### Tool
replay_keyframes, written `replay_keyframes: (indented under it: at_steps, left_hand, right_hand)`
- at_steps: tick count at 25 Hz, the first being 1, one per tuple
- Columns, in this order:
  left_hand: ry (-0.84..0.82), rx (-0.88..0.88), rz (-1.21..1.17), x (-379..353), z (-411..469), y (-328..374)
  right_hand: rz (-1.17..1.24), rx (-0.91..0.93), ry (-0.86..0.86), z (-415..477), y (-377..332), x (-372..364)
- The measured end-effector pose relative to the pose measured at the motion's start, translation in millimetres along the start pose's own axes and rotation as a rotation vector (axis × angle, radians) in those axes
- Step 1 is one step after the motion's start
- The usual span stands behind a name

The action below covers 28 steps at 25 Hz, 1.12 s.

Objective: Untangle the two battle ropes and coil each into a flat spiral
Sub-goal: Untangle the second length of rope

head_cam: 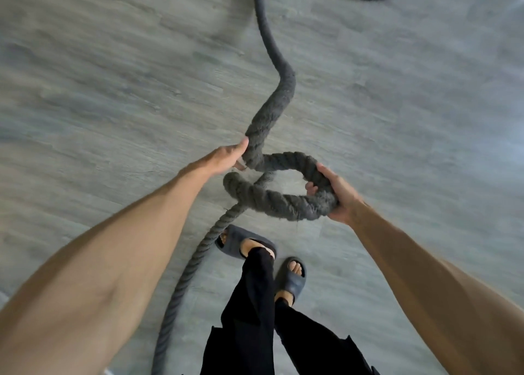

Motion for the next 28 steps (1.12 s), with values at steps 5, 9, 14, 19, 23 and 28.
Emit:
replay_keyframes:
  at_steps: [5,9,14,19,23,28]
  left_hand:
    - [-0.072,0.032,0.269,-52,-40,2]
    - [-0.184,-0.033,0.444,-95,-83,-6]
    - [-0.161,0.049,0.321,-157,-144,-39]
    - [-0.093,0.113,0.045,-225,-179,-47]
    - [-0.112,0.148,-0.328,-235,-205,-82]
    - [0.139,0.425,-0.749,-166,-213,-132]
  right_hand:
    - [-0.002,0.054,-0.042,-27,15,31]
    - [-0.024,0.147,0.027,-39,19,37]
    - [0.017,0.124,0.229,-15,53,38]
    - [-0.443,0.043,0.596,47,149,35]
    - [-0.471,0.141,0.64,39,196,15]
    - [-0.175,0.243,0.152,-3,235,-27]
Point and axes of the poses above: each hand's wrist, its own z-axis towards the middle knuckle, its own x-axis out of the back of the hand, y = z × x, the point moved 3 cm from there along z, towards the middle knuckle, and after that the axes turned 12 degrees about -x, right-handed, at the moved point
